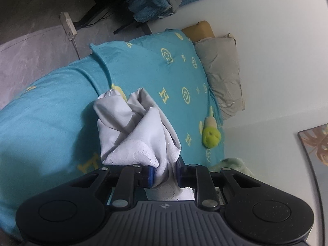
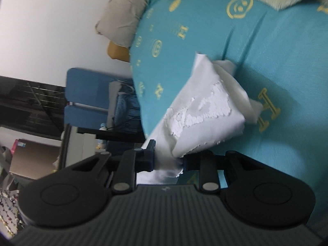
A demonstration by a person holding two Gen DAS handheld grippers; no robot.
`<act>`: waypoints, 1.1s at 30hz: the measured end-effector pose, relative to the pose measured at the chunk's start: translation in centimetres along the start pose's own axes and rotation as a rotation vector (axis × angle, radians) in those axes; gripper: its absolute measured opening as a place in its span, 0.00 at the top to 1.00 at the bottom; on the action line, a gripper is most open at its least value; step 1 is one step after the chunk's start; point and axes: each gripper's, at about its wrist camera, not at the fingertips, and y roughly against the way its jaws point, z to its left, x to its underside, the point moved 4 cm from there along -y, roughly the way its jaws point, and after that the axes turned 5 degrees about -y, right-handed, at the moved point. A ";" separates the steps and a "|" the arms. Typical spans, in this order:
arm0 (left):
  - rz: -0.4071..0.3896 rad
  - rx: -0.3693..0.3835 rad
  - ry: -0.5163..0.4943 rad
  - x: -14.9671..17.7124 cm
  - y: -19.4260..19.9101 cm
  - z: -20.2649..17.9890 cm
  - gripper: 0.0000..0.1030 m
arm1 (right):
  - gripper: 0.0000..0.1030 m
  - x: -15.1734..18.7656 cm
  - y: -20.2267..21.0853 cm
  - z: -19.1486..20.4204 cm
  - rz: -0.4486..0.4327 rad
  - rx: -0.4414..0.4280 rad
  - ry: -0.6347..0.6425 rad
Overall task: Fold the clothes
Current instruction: 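Grasp the folded shirt with both grippers and carry it onto the green blanket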
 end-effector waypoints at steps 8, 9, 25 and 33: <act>0.059 0.039 -0.049 3.5 6.5 -6.8 0.79 | 0.73 1.9 11.3 2.8 -0.051 -0.042 -0.002; 0.065 0.044 -0.056 4.0 7.2 -7.7 0.79 | 0.73 1.7 12.5 3.0 -0.061 -0.048 -0.007; 0.235 0.308 -0.282 13.2 -8.6 -36.3 0.79 | 0.73 -24.1 25.2 8.8 -0.380 -0.143 0.067; 0.323 0.486 -0.374 19.6 -21.4 -45.6 0.79 | 0.73 -35.4 29.5 9.0 -0.623 -0.137 0.200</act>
